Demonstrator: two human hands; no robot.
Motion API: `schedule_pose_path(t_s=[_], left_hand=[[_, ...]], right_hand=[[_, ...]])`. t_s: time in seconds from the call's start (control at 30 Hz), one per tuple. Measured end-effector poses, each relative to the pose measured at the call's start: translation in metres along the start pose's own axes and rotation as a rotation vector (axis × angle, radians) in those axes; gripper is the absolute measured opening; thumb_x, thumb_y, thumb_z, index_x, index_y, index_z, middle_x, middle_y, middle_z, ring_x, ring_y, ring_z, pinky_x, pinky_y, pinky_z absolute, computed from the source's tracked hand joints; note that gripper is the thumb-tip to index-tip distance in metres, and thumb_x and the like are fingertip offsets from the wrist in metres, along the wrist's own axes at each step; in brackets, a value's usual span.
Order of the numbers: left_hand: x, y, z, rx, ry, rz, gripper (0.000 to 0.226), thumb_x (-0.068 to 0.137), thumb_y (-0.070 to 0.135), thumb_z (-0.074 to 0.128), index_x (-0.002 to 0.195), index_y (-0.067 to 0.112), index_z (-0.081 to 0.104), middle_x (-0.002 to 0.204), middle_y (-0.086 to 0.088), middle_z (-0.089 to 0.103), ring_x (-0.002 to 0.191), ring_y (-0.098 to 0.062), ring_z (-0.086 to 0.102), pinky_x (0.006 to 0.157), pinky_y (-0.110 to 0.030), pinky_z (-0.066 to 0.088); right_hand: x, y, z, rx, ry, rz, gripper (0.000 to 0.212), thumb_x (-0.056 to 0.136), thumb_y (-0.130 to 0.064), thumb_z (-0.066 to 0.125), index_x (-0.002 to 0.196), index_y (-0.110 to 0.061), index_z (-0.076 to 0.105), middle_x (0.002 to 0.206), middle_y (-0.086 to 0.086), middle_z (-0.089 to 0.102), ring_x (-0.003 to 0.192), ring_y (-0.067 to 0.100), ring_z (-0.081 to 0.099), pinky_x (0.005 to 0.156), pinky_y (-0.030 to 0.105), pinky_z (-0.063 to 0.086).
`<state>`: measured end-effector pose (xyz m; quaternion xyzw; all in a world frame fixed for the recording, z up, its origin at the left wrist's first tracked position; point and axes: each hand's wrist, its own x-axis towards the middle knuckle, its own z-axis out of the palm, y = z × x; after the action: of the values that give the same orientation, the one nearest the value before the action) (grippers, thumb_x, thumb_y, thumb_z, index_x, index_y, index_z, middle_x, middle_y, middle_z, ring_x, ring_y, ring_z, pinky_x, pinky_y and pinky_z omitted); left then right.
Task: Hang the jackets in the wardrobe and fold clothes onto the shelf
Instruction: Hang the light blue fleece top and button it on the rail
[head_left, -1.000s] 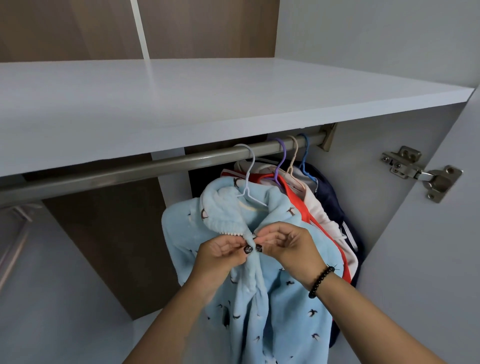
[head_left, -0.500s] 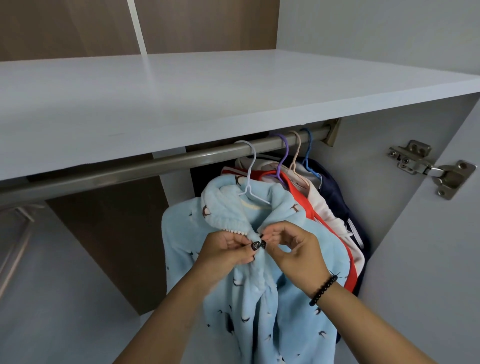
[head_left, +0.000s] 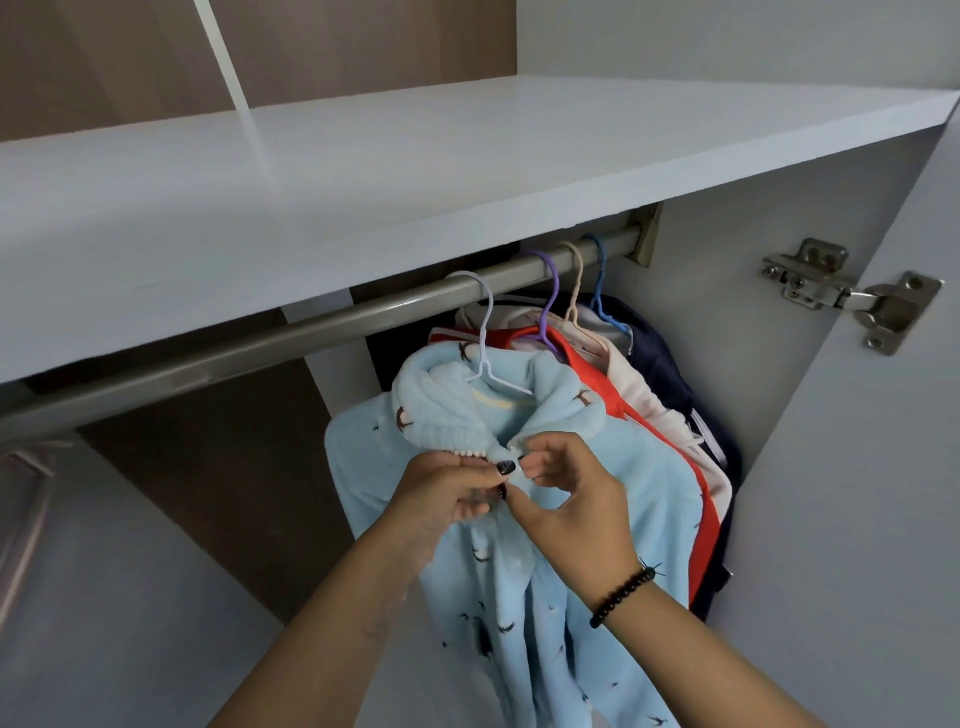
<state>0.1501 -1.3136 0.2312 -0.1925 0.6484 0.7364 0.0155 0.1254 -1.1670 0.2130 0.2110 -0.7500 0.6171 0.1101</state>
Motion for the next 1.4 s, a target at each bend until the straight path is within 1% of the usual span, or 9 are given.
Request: schedule_pose_path(t_s=[0.07,0.17,0.5,0.6,0.7,0.87,1.03,1.23,1.4], left_hand=[[0.0,0.001,-0.001,0.009,-0.035,0.006,0.004,0.08,0.01,0.074,0.08,0.007,0.076,0.079,-0.011,0.073,0.068,-0.013,0.068,0.06,-0.02,0.05],[0.0,0.001,-0.002,0.003,-0.071,0.024,0.008,0.081,0.008,0.073,0.074,0.01,0.078,0.078,-0.01,0.073,0.069,-0.013,0.068,0.06,-0.019,0.052],[-0.001,-0.001,-0.015,-0.009,-0.098,0.059,0.026,0.083,-0.002,0.068,0.063,0.013,0.075,0.073,-0.01,0.073,0.067,-0.012,0.069,0.059,-0.017,0.053],[0.0,-0.002,-0.02,-0.027,-0.11,0.064,0.013,0.084,-0.002,0.068,0.075,0.007,0.072,0.075,-0.01,0.074,0.07,-0.013,0.07,0.061,-0.017,0.054],[-0.002,-0.003,-0.023,-0.018,-0.099,0.098,0.005,0.084,-0.001,0.07,0.087,0.001,0.067,0.081,-0.009,0.076,0.076,-0.013,0.073,0.065,-0.018,0.055],[-0.004,-0.003,-0.028,0.06,-0.113,0.162,0.031,0.083,-0.004,0.071,0.11,0.004,0.057,0.085,-0.006,0.077,0.077,-0.014,0.074,0.063,-0.019,0.054],[0.0,-0.005,-0.037,0.13,-0.14,0.219,0.038,0.077,-0.01,0.073,0.107,0.006,0.057,0.083,-0.006,0.076,0.079,-0.015,0.073,0.065,-0.023,0.056],[0.005,0.0,-0.04,0.207,-0.115,0.231,0.039,0.073,-0.017,0.073,0.101,-0.001,0.051,0.072,-0.008,0.073,0.07,-0.02,0.073,0.06,-0.02,0.054],[0.009,0.003,-0.036,0.252,-0.113,0.274,0.039,0.073,-0.021,0.07,0.089,0.005,0.046,0.064,-0.003,0.068,0.063,-0.014,0.07,0.062,-0.021,0.055]], right_hand=[[0.001,-0.003,0.002,-0.044,0.022,0.011,0.038,0.067,-0.002,0.079,0.093,-0.024,0.061,0.081,-0.01,0.066,0.08,0.003,0.063,0.076,0.013,0.051],[0.002,-0.006,0.0,-0.081,0.046,0.012,0.041,0.066,-0.003,0.078,0.09,-0.028,0.057,0.079,-0.012,0.065,0.079,0.001,0.063,0.072,0.007,0.048],[-0.005,-0.013,0.012,-0.235,0.061,-0.08,0.03,0.066,0.003,0.075,0.092,-0.01,0.067,0.082,-0.011,0.064,0.075,0.005,0.063,0.074,0.004,0.047],[-0.006,-0.014,0.015,-0.255,0.065,-0.092,0.027,0.066,0.002,0.075,0.088,-0.011,0.068,0.079,-0.016,0.062,0.081,0.003,0.06,0.072,0.0,0.045],[-0.006,-0.014,0.017,-0.264,0.068,-0.074,0.024,0.066,0.0,0.075,0.085,-0.013,0.068,0.075,-0.022,0.06,0.069,0.002,0.061,0.068,0.0,0.045],[-0.006,-0.009,0.018,-0.257,0.031,-0.071,0.024,0.065,0.004,0.074,0.082,-0.013,0.069,0.073,-0.024,0.059,0.072,-0.005,0.06,0.065,0.001,0.045],[-0.006,-0.006,0.017,-0.202,-0.018,-0.07,0.035,0.065,0.005,0.074,0.079,-0.026,0.065,0.071,-0.016,0.064,0.071,0.003,0.06,0.061,0.004,0.045],[-0.007,-0.006,0.012,-0.272,-0.134,-0.198,0.031,0.075,-0.002,0.076,0.102,-0.011,0.066,0.086,-0.007,0.069,0.082,0.003,0.066,0.07,0.012,0.055],[0.0,-0.008,0.013,-0.221,-0.124,-0.109,0.051,0.073,-0.008,0.075,0.111,-0.027,0.048,0.083,-0.011,0.068,0.077,0.003,0.065,0.064,0.012,0.053]])
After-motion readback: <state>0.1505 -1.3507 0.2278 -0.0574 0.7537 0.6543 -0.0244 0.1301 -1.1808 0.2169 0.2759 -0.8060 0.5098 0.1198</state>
